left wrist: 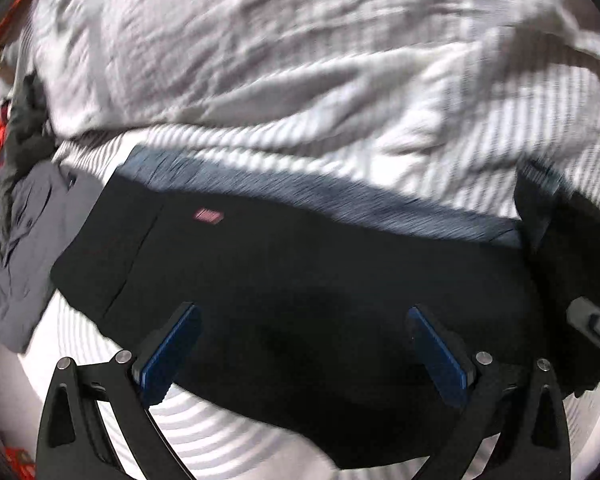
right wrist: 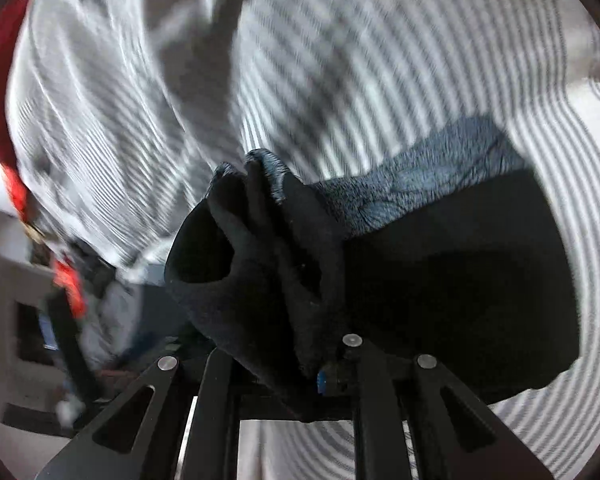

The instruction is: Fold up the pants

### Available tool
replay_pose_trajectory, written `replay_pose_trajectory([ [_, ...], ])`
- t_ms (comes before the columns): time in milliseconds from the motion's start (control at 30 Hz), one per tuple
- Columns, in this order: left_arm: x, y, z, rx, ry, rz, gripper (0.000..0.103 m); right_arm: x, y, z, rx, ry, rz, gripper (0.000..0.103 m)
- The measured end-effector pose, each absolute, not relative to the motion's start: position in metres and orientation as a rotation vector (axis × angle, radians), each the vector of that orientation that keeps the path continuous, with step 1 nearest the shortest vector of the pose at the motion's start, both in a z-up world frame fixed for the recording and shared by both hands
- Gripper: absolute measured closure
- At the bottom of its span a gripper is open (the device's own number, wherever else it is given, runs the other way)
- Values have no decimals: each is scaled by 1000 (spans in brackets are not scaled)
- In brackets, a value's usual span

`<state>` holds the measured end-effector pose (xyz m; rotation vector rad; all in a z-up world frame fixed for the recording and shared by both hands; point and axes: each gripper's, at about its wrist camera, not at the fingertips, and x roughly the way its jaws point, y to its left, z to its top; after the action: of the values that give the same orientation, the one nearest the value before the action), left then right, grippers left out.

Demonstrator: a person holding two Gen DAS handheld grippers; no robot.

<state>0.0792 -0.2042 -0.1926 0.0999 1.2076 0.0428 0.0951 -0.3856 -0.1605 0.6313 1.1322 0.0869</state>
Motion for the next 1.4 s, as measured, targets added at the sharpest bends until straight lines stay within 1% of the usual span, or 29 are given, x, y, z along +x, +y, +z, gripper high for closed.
replay_pose_trajectory([
  [33,85,-198,-197,96,1214,47,0,94,-380,-166,599,1143,72,87],
  [67,84,-192,-200,90,1222,50,0,94,-373,-170,557,1149,59,84],
  [100,83,-186,-202,87,1229,52,0,94,-368,-171,526,1153,49,83],
  [133,85,-184,-205,84,1234,52,0,93,-366,-173,492,1156,40,79],
  [167,82,-182,-202,79,1236,52,0,92,-360,-172,455,1158,46,69],
  [200,81,-178,-199,72,1236,50,0,93,-353,-167,432,1161,62,62],
  [233,78,-182,-195,69,1235,47,0,95,-345,-161,411,1167,85,50],
  [267,79,-181,-192,66,1233,42,0,95,-338,-153,386,1171,117,40],
  [333,84,-181,-186,62,1226,26,0,91,-332,-139,351,1164,156,36],
  [400,90,-185,-177,61,1213,-7,0,83,-331,-118,364,1156,197,36],
  [467,93,-194,-166,58,1200,-48,0,74,-355,-104,429,1144,198,36],
  [667,106,-245,-135,56,1137,-189,0,67,-421,-92,563,1126,105,36],
  [700,108,-254,-134,49,1136,-209,0,68,-429,-92,561,1132,85,38],
  [733,110,-266,-134,42,1147,-232,0,67,-441,-92,559,1138,60,45],
  [767,111,-275,-136,40,1157,-246,0,72,-446,-96,556,1150,21,56],
  [800,112,-284,-139,40,1168,-263,0,73,-455,-99,564,1156,-4,63],
  [833,111,-294,-143,45,1176,-278,0,76,-463,-104,577,1162,-28,73],
  [867,108,-305,-149,56,1187,-296,0,78,-472,-110,593,1169,-53,78],
  [967,97,-323,-171,92,1217,-330,0,75,-479,-129,581,1205,-86,80],
  [1067,82,-328,-216,153,1322,-318,0,65,-475,-159,606,1275,-87,82],
  [1100,78,-325,-230,141,1354,-315,0,60,-474,-162,616,1268,-80,82],
  [1133,75,-314,-237,61,1350,-327,0,57,-473,-163,613,1255,-74,82],
  [1167,75,-307,-238,1,1349,-330,0,56,-472,-161,594,1245,-69,82],
  [1233,78,-303,-239,-28,1384,-328,0,58,-472,-159,580,1253,-68,82],
  [1400,77,-307,-224,69,1372,-314,0,62,-465,-155,565,1275,-52,82],
])
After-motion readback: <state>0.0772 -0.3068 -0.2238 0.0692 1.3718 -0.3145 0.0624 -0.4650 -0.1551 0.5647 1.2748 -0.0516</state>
